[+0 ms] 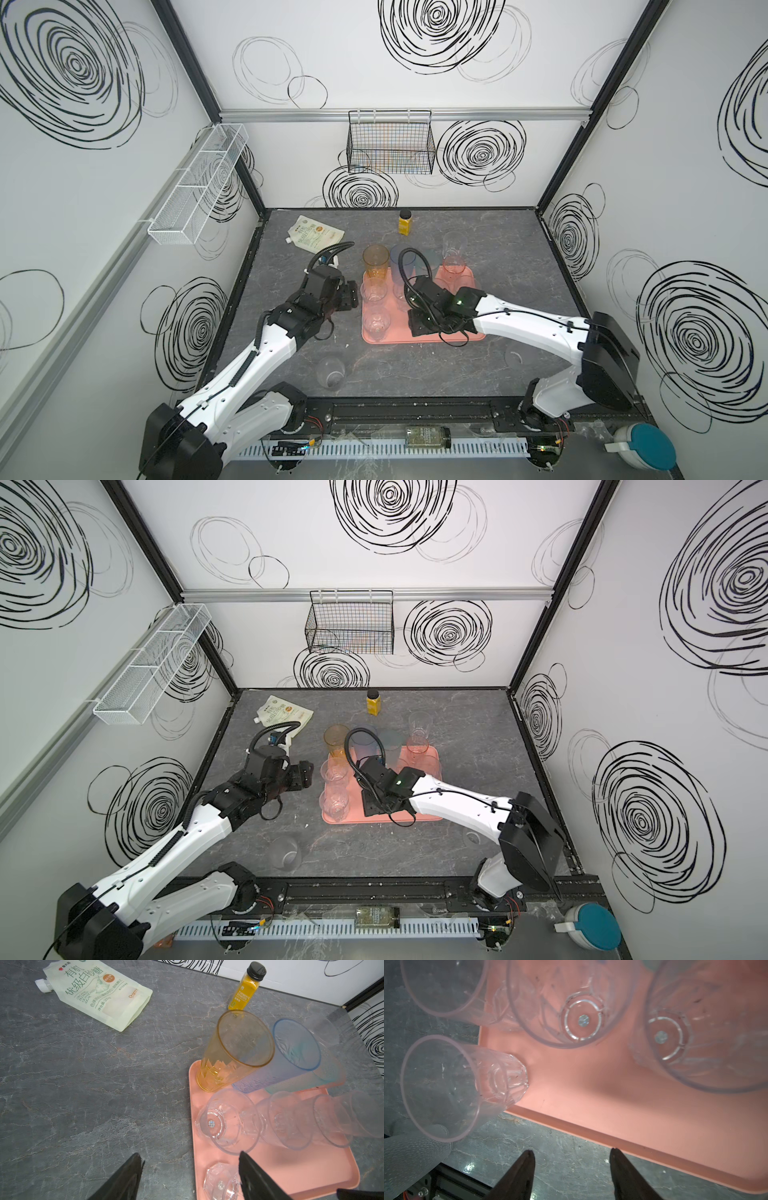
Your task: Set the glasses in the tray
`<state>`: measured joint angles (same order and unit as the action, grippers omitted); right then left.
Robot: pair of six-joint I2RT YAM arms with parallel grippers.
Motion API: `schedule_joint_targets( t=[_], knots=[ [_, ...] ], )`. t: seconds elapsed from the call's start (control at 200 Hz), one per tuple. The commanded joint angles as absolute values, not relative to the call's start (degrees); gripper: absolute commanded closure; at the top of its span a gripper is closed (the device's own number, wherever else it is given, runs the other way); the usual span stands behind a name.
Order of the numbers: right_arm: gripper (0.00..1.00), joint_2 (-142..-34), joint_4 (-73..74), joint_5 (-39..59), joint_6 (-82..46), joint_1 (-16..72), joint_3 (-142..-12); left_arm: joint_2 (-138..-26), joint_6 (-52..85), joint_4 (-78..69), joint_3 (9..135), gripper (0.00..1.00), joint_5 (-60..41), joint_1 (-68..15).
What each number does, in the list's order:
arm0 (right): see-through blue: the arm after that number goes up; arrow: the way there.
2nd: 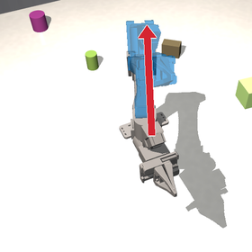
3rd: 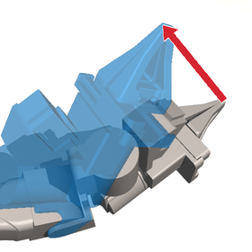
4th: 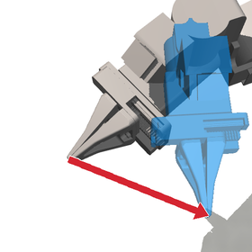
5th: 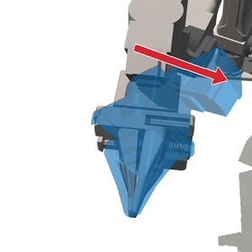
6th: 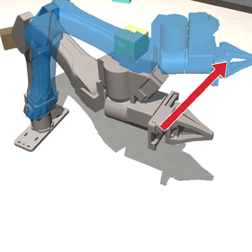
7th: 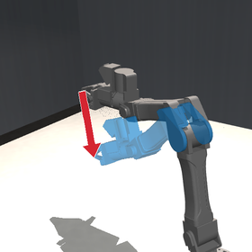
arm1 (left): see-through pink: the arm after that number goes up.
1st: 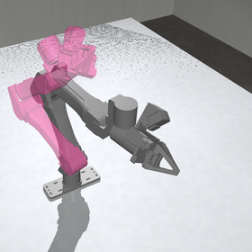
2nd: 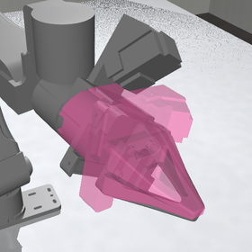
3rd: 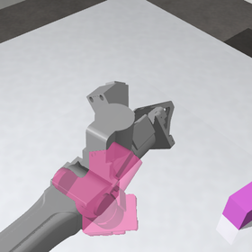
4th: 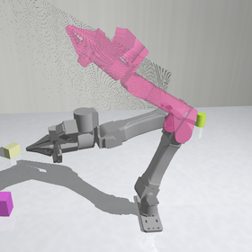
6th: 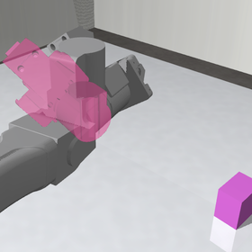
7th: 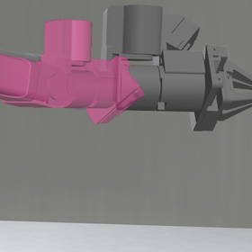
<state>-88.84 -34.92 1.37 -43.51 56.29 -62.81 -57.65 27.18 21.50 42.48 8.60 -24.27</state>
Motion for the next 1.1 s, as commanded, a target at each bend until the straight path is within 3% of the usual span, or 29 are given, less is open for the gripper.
schedule_joint_targets(
  t=[0.0,0.415,1.091],
  knots=[
    [0.38,-92.38,-32.41,-0.8,-45.41,58.29,-66.03,-57.76,26.24,17.39,41.28,0.23,6.49,-22.07],
    [0.39,-101.44,-31.6,-0.6,-42.72,59.76,-71.92,-57.91,25.05,16.49,39.91,0.23,3.96,-17.87],
    [0.38,-85.56,-42.71,-6.91,-37.52,51.46,-64.98,-57.14,23.12,17.76,43.59,0.22,8.11,-16.44]
  ],
)
